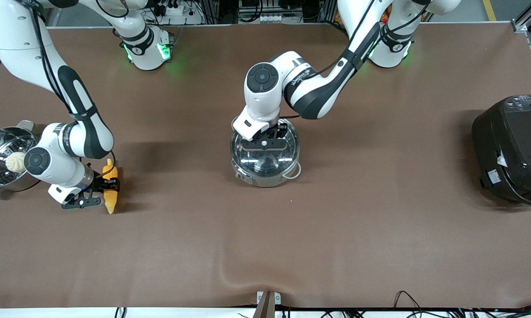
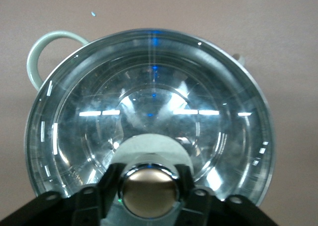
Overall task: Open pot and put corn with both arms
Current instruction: 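Lift the lid off the pot with the left gripper while the right lifts the corn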
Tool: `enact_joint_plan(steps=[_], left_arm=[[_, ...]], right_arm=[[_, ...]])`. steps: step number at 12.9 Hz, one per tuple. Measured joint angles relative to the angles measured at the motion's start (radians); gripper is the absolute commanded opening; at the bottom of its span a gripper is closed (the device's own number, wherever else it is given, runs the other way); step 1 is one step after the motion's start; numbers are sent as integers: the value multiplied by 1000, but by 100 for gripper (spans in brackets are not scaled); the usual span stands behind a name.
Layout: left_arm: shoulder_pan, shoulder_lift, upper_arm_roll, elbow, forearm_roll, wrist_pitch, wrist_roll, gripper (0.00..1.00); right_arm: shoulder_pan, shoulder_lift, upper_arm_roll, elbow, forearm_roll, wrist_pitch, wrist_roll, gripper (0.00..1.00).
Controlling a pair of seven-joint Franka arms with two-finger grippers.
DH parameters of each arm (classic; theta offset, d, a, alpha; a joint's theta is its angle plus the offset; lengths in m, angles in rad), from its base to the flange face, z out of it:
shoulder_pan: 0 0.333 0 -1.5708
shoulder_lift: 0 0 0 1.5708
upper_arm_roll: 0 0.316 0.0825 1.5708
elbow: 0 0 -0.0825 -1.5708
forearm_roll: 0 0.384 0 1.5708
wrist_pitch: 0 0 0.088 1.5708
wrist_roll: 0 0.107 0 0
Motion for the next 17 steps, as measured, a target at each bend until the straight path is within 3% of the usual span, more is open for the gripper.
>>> enact_joint_plan(steps=[5,7,10,13,15,17], left_arm=[[1,-13,1,4,0,-1,-11,0],[1,-28,2,5,0,-7,-11,0],[15,-53,6,6,0,-37,-14,0],[83,-88,14,8,0,-80,-81,0],[171,-98,23,8,0,-96,-101,0],[282,-99,29,6,0,-99,-103,0]], right_arm=[[5,-4,4,55,-1,-35,0,0],[31,-25,9,152,-1,-206,11,0],[140,-71,18,408,-1,-602,162,0],[239,-95,29,526,0,-750,276,0],[247,-96,85,542,0,-788,356,0],[246,-97,193,564,0,-815,526,0]])
